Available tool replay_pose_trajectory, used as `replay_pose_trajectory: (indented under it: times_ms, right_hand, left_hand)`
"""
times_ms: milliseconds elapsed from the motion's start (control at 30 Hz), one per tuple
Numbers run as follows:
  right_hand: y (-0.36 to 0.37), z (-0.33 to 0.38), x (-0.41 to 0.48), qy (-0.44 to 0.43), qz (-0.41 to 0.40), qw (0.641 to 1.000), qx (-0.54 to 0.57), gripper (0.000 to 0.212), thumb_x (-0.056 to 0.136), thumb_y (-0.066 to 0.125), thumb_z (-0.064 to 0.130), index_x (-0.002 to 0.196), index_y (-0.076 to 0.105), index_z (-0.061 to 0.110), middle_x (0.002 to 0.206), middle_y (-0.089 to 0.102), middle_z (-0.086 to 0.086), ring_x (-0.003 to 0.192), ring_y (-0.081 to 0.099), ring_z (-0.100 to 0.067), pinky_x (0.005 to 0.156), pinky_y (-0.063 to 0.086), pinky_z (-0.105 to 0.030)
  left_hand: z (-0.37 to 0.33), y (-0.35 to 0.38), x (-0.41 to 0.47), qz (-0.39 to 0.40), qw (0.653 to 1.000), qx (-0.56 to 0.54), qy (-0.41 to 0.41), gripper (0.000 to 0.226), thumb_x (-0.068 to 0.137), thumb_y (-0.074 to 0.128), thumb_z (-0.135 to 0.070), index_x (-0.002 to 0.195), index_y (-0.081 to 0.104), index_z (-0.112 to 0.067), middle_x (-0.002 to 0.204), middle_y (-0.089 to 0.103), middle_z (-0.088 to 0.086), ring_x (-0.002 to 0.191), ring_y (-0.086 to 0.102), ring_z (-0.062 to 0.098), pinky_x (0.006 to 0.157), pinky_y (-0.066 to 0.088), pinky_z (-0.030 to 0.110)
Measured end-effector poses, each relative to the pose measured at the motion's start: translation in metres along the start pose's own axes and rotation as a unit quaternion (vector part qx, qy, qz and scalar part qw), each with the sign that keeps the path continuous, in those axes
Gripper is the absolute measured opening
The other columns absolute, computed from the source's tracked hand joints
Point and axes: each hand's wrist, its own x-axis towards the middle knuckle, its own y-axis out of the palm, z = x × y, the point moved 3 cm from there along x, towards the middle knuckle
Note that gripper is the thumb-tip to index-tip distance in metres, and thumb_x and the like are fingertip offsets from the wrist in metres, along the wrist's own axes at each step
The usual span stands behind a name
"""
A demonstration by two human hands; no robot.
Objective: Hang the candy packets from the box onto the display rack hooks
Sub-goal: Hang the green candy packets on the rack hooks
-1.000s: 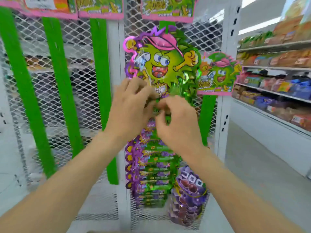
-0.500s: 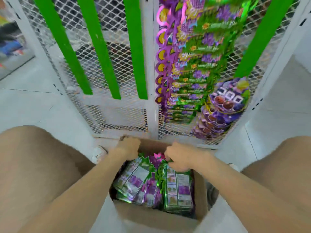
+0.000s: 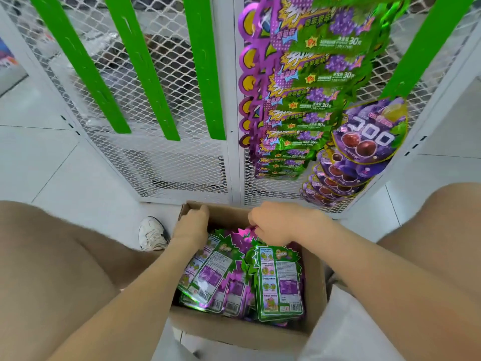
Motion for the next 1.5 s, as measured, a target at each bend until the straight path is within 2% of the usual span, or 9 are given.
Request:
replay_pose_trajectory:
  times_ms: [133,200,333,500,600,800,1033,1200,1500]
  right_hand:
    - [-0.006,-0.022,-0.004,0.031,-0.022,0.998,0.044,0.020,0.101,0.052,0.016,0.084,0.043,0.018,0.086,0.044,-0.003,0.091,0.060,-0.033,0.075,0.054,-0.043]
    - [-0.008,-0.036,-0.011,0.049,-0.042,0.994,0.086,0.008,0.102,0.055,0.020,0.100,0.052,0.013,0.098,0.054,-0.008,0.104,0.060,-0.035,0.089,0.054,-0.050]
    - [-0.010,-0.063,-0.035,0.064,-0.074,0.967,0.236,0.065,0.096,0.070,0.034,0.152,0.044,0.013,0.152,0.052,-0.006,0.137,0.053,-0.025,0.108,0.045,-0.034]
    - [0.000,-0.097,-0.053,0.127,-0.178,0.847,0.484,0.039,0.079,0.082,0.036,0.094,0.070,0.003,0.084,0.064,-0.003,0.078,0.061,-0.015,0.083,0.057,-0.057]
    - [-0.006,-0.103,-0.070,0.122,-0.247,0.763,0.585,0.031,0.091,0.080,0.025,0.087,0.069,-0.003,0.079,0.063,-0.017,0.078,0.057,-0.019,0.070,0.049,-0.040]
    - [-0.037,-0.134,-0.111,0.083,-0.391,0.810,0.430,0.028,0.098,0.068,0.036,0.091,0.072,0.010,0.082,0.068,-0.017,0.077,0.061,-0.031,0.079,0.052,-0.043]
    - [-0.087,-0.210,-0.164,0.186,-0.548,0.769,0.271,0.018,0.104,0.055,0.027,0.104,0.071,0.019,0.083,0.070,-0.008,0.079,0.062,-0.031,0.073,0.048,-0.040]
    - [-0.096,-0.241,-0.161,0.199,-0.576,0.758,0.234,0.019,0.100,0.058,0.025,0.089,0.069,0.013,0.071,0.065,-0.008,0.071,0.059,-0.032,0.066,0.043,-0.040]
    - [-0.104,-0.244,-0.168,0.158,-0.634,0.712,0.256,0.017,0.101,0.056,0.029,0.095,0.068,0.019,0.081,0.065,0.003,0.078,0.058,-0.021,0.069,0.043,-0.036]
  left_hand:
    - [-0.022,-0.049,0.006,-0.045,0.987,-0.144,0.051,0.015,0.098,0.066,-0.011,0.112,0.071,-0.012,0.102,0.074,0.015,0.096,0.069,0.032,0.078,0.054,0.037]
    - [-0.037,-0.073,0.001,-0.020,0.958,-0.265,0.106,0.008,0.096,0.075,-0.011,0.102,0.079,-0.014,0.092,0.076,0.007,0.087,0.070,0.019,0.078,0.053,0.031]
    - [-0.064,-0.100,-0.020,0.073,0.870,-0.474,0.115,0.013,0.095,0.076,-0.006,0.108,0.075,-0.007,0.092,0.077,0.009,0.079,0.073,0.016,0.073,0.062,0.034]
    - [-0.093,-0.110,-0.031,0.091,0.800,-0.588,0.078,0.015,0.099,0.068,0.000,0.107,0.066,-0.013,0.093,0.074,0.004,0.091,0.074,0.025,0.095,0.061,0.054]
    - [-0.108,-0.111,-0.030,0.073,0.783,-0.614,0.071,0.020,0.098,0.064,0.007,0.108,0.062,-0.010,0.099,0.071,0.015,0.091,0.071,0.027,0.097,0.056,0.066]
    - [-0.173,-0.134,-0.033,-0.011,0.858,-0.454,0.241,0.030,0.082,0.070,-0.002,0.100,0.069,-0.027,0.097,0.077,-0.008,0.090,0.072,0.018,0.090,0.059,0.048]
    - [-0.275,-0.204,-0.041,-0.158,0.845,-0.334,0.386,0.074,0.086,0.050,-0.009,0.158,0.038,-0.015,0.158,0.046,0.000,0.145,0.041,0.009,0.116,0.029,0.016]
    - [-0.328,-0.230,-0.022,-0.136,0.795,-0.469,0.360,0.059,0.088,0.053,0.000,0.133,0.047,-0.038,0.122,0.054,-0.032,0.111,0.052,-0.024,0.100,0.043,0.010]
    - [-0.347,-0.248,-0.002,-0.094,0.754,-0.593,0.265,0.033,0.080,0.049,-0.013,0.104,0.070,-0.018,0.097,0.072,0.009,0.088,0.063,0.017,0.079,0.047,0.034]
